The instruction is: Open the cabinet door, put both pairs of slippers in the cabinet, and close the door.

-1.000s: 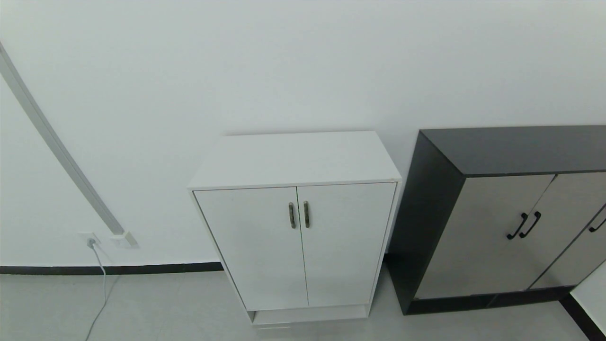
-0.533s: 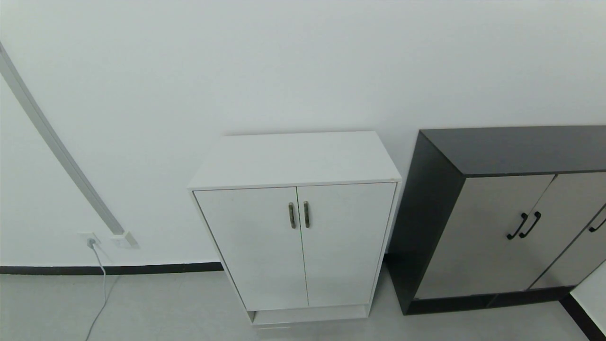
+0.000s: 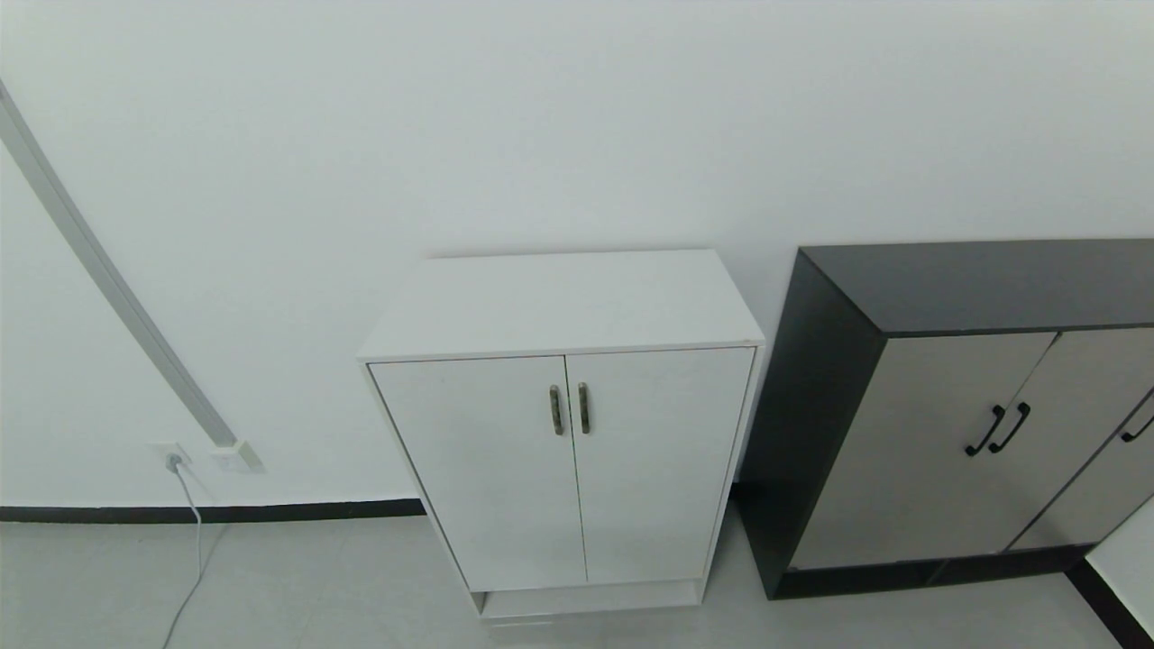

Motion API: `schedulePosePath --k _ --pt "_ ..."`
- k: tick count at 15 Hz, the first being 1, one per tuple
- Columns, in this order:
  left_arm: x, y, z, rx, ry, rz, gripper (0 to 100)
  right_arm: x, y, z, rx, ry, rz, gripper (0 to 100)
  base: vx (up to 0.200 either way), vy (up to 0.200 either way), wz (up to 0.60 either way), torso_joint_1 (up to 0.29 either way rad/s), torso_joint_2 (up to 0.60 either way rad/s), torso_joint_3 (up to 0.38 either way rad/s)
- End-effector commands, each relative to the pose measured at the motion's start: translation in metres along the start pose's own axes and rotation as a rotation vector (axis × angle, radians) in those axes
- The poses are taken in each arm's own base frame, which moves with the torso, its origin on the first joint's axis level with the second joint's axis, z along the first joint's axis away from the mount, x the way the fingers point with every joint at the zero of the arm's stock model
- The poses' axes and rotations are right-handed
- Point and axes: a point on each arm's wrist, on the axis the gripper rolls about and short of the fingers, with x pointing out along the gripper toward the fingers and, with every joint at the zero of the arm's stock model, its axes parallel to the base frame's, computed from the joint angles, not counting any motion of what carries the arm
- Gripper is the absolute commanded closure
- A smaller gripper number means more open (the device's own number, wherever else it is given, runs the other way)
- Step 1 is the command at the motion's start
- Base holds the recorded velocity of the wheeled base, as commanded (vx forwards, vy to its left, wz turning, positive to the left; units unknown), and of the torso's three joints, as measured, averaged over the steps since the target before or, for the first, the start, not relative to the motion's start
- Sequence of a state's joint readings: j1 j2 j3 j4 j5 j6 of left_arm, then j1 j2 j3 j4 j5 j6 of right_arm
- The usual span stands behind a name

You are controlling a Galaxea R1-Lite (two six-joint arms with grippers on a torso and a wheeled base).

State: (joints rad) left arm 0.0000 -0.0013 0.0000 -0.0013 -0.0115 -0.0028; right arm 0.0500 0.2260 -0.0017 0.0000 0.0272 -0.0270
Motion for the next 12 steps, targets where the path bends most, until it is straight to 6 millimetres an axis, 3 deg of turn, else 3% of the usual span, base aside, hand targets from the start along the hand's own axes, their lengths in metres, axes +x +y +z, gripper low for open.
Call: schedulePosePath --k 1,12 --pt "0.0 0.0 0.0 0.0 0.001 -0.001 100 -0.003 0.0 -0.001 0.003 -0.046 -0.024 100 0.0 0.0 0.0 0.0 0.0 0.0" --pt "0.0 0.0 0.0 0.0 0.001 -0.001 100 -0.016 0.002 -0.007 0.053 -0.224 -0.056 100 0.0 0.0 0.0 0.0 0.0 0.0"
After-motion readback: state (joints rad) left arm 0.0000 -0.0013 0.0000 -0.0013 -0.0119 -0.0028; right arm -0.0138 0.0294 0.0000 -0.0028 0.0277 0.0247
